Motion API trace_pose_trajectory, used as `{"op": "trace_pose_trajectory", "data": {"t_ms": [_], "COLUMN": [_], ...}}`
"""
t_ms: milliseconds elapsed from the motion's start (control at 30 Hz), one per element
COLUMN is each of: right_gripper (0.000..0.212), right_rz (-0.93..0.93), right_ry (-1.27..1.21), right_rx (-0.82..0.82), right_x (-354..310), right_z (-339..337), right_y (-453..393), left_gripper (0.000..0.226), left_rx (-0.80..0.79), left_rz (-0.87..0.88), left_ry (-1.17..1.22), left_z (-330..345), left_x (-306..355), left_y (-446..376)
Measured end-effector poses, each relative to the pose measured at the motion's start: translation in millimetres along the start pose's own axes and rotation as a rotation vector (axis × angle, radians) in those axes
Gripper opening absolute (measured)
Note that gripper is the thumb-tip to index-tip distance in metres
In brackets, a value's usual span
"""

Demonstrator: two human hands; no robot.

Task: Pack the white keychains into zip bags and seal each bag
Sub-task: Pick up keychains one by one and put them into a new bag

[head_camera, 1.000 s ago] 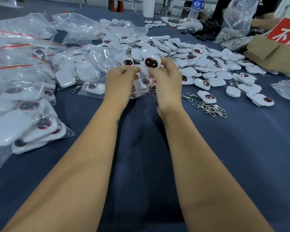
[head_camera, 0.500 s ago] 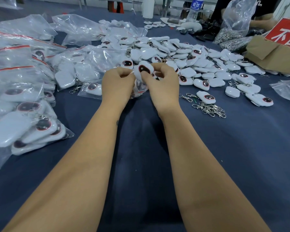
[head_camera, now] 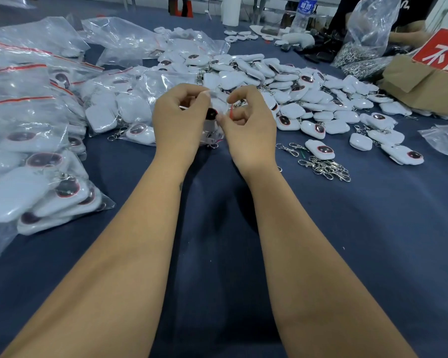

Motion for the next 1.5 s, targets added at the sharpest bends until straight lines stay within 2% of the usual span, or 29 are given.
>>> {"op": "trace_pose_trajectory", "data": {"t_ms": [100, 200, 300, 367, 433, 500, 567, 700, 800, 933, 1033, 1167, 1333, 1500], "right_gripper": [0.024, 0.039, 0.039, 0.033, 0.03, 0.034, 0.044, 0.067, 0.067, 0.047, 0.042, 0.027, 0.04, 0.036], "right_rz": [-0.048, -0.046, -0.049, -0.046, -0.031, 0.032, 0.113, 0.156, 0.089, 0.056, 0.115, 0.164, 0.19, 0.188], "right_ry": [0.097, 0.381, 0.374, 0.248, 0.118, 0.117, 0.203, 0.381, 0.607, 0.82, 0.851, 0.687, 0.519, 0.378], "right_rx": [-0.05, -0.221, -0.273, -0.175, -0.005, 0.121, 0.147, -0.038, -0.183, -0.225, -0.213, -0.16, -0.089, -0.065], "right_x": [-1.4, 2.0, 1.6, -2.9, -5.5, -4.4, -0.4, 4.7, 7.7, 11.6, 14.5, 14.8, 12.2, 13.3], "right_z": [1.0, 9.0, 12.6, 10.3, 3.5, -5.2, -11.6, -11.4, -5.1, -2.2, -2.3, -4.1, -8.6, -12.7], "right_y": [0.5, -1.4, -1.2, 1.2, 1.8, 0.9, -0.7, -2.1, -1.7, -3.5, -4.8, -5.4, -5.5, -6.4], "left_gripper": [0.018, 0.015, 0.013, 0.015, 0.014, 0.015, 0.018, 0.018, 0.021, 0.022, 0.019, 0.017, 0.028, 0.03], "left_rx": [0.012, -0.006, -0.014, 0.009, 0.063, 0.134, 0.203, 0.317, 0.335, 0.249, 0.17, 0.068, -0.072, -0.252], "left_rz": [-0.02, -0.007, 0.017, 0.013, -0.037, -0.118, -0.173, -0.196, -0.195, -0.171, -0.145, -0.142, -0.124, -0.13], "left_ry": [0.023, 0.006, -0.043, -0.057, -0.041, 0.042, 0.136, 0.239, 0.256, 0.178, 0.109, 0.081, 0.033, -0.148], "left_z": [-0.7, 0.3, 1.4, -0.1, -2.9, -6.4, -10.2, -15.7, -15.7, -10.6, -5.9, -1.9, 1.8, 9.5], "left_x": [0.8, 1.5, 1.7, 0.9, -2.0, -6.2, -9.3, -10.3, -9.4, -7.9, -6.0, -3.4, -4.2, -8.5], "left_y": [0.2, 1.5, 2.1, 0.8, -1.9, -5.0, -7.5, -9.6, -10.3, -8.7, -6.7, -3.5, -1.0, 2.2]}}
Point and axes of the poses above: each hand's wrist, its own y-axis away from the middle knuckle, its own z-axis out of the palm, x = y × z, the point moved 2 cm from there along -y, towards the middle knuckle, and after that the axes turned 8 degrees about -x, right-handed, at the moved point
